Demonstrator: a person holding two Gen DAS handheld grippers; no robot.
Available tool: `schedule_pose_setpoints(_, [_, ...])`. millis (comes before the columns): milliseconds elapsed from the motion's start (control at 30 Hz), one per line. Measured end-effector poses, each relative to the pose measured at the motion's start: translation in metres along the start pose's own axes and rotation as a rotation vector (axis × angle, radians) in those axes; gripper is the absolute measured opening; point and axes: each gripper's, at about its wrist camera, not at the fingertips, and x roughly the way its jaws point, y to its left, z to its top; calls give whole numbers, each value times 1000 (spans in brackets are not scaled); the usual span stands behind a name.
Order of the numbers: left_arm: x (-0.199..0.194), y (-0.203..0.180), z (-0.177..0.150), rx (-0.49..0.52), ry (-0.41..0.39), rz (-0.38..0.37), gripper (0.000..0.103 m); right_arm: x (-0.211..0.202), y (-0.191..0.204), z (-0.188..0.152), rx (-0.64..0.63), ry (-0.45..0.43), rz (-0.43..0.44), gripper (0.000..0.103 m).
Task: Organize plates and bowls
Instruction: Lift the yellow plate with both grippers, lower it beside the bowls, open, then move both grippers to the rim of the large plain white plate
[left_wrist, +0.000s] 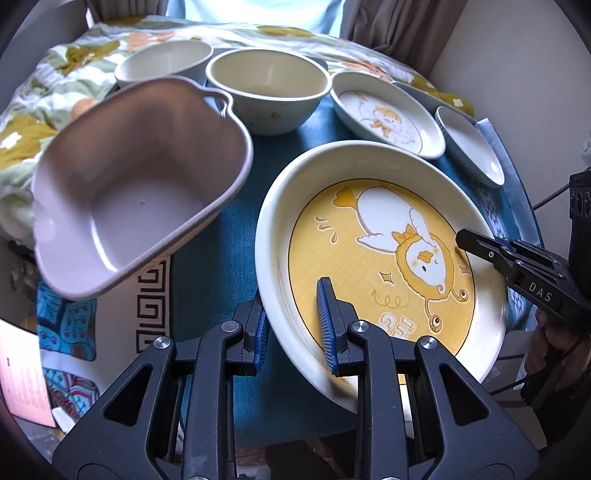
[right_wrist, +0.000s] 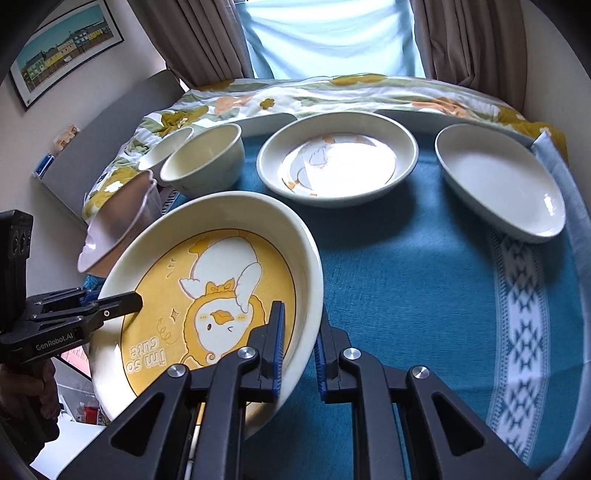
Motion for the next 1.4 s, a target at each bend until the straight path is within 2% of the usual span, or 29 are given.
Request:
schedule_pose_setpoints(300, [16,7,-1,11,5,-3,21,16,-3,-2,-9,13,-22,13])
schedule_pose_setpoints(400, [20,8,-1,1,6,0,21,21,-2,-3,-6,44,-33,13])
schedule_pose_setpoints(633, [22,2,0,26,-1,27,22,24,1,-2,0,54,-55,15])
schedule_pose_setpoints(867, [22,-5,9,62,-8,117,22,24,1,-3,2,59,-60,15])
schedule_pose_setpoints(1167, [25,-13,12,72,-6,168,22,20,-5,-3,26,54,-54,15])
schedule_pose_setpoints(1233, [27,-15,13,73,0,184,29,19,-8,-5,33,58,-51,20])
schedule_pose_setpoints(1267, [28,-16,13,71,6,173,32,19,-9,-5,33,61,-49,27])
schedule_pose_setpoints(1300, [28,-16,12,65,11,161,44,18,-11,-6,36,61,-45,38])
schedule_pose_setpoints(1333, [29,-16,11,58,11,156,62,18,-12,-7,40,60,-42,51])
schedule_pose_setpoints(1400, [26,-16,7,48,-8,163,81,15,-14,-8,49,54,-37,58])
